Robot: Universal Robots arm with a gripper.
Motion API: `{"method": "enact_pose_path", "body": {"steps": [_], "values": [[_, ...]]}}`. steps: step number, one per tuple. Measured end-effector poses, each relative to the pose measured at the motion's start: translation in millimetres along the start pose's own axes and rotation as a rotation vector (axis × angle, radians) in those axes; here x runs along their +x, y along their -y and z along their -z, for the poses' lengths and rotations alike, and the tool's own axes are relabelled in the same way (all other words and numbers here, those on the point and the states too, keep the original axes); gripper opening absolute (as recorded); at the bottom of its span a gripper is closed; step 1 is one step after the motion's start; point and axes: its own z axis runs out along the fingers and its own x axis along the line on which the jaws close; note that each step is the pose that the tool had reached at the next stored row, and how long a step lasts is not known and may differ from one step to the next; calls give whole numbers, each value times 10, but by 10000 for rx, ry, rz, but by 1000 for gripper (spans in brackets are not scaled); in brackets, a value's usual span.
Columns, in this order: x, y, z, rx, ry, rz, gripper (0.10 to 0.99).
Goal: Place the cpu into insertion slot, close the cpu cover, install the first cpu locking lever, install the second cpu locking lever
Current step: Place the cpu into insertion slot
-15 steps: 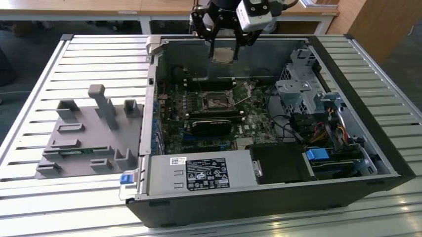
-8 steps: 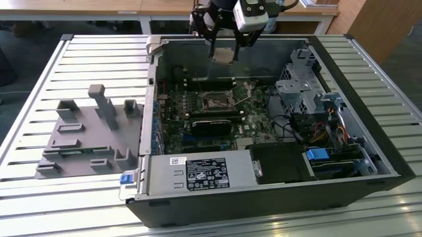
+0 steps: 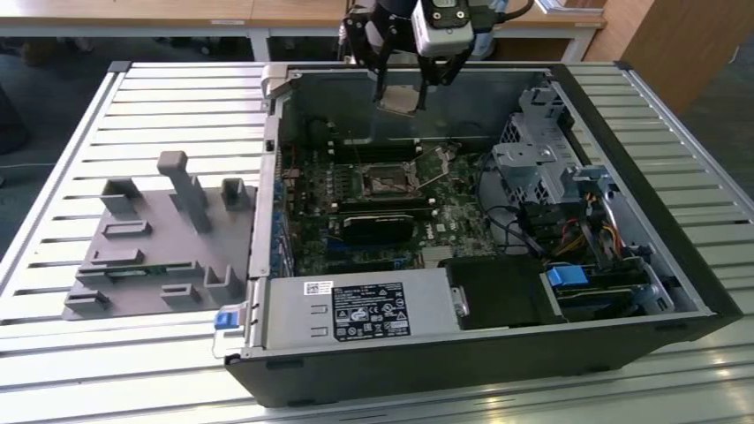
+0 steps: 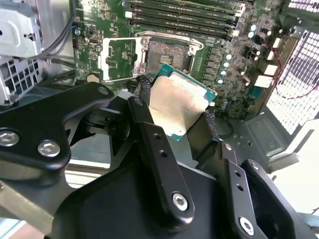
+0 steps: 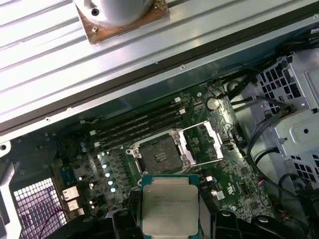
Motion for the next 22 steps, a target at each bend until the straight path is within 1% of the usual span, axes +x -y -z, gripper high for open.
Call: {"method": "enact_pose_path", "body": {"steps": [22], "values": [[6, -14, -11, 18, 206, -2337, 545]]}}
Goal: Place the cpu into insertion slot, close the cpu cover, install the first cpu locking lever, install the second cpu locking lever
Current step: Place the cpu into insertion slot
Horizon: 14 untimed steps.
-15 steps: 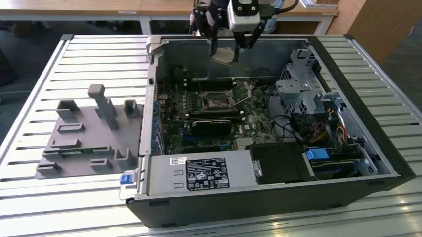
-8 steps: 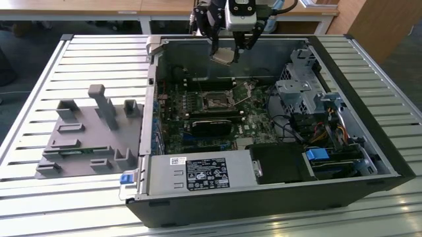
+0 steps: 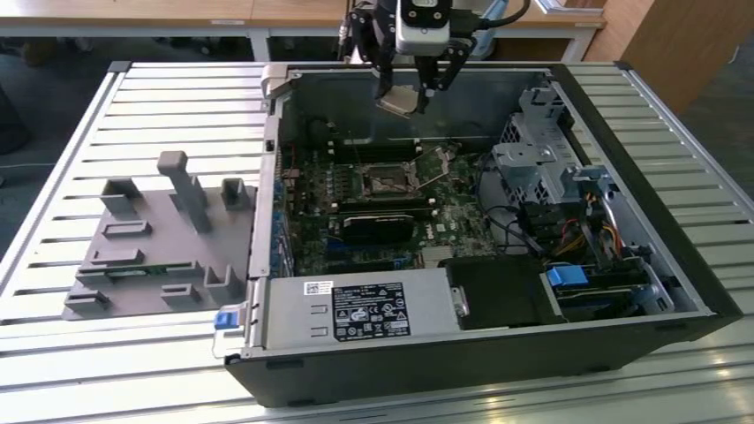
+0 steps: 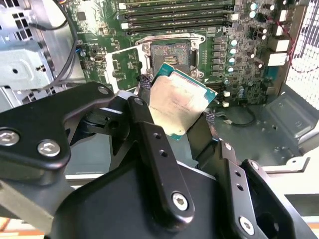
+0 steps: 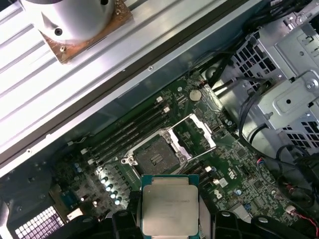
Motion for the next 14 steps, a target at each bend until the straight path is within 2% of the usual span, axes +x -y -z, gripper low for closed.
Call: {"method": "enact_pose_path", "body": {"steps": [14], "values": [[6, -8, -7, 10, 129, -1461, 545]]}}
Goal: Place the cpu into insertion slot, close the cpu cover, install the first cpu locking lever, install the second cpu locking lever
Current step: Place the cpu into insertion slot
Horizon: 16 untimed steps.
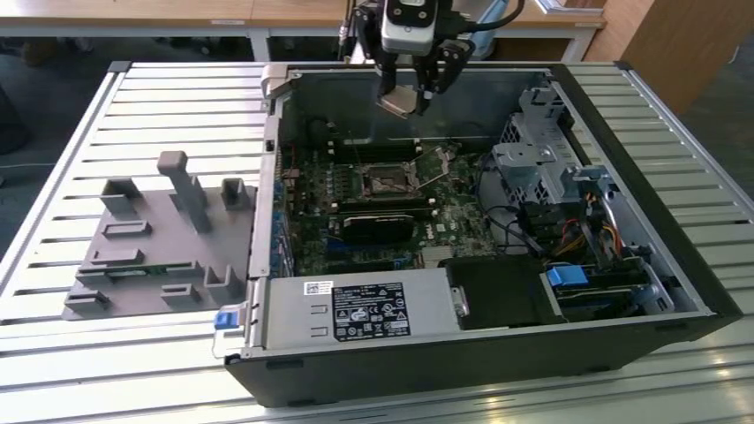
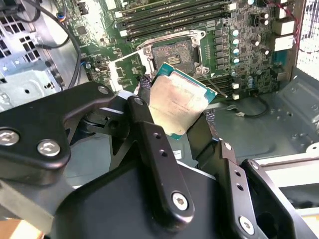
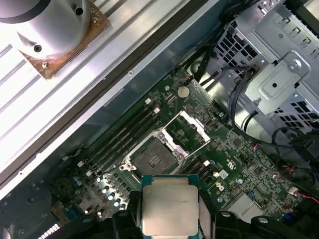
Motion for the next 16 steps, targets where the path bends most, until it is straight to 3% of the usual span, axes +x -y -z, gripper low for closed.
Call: {"method": "enact_pose_path", "body": {"steps": [16], "values": [[8, -7, -8, 2, 142, -1747, 545]]}}
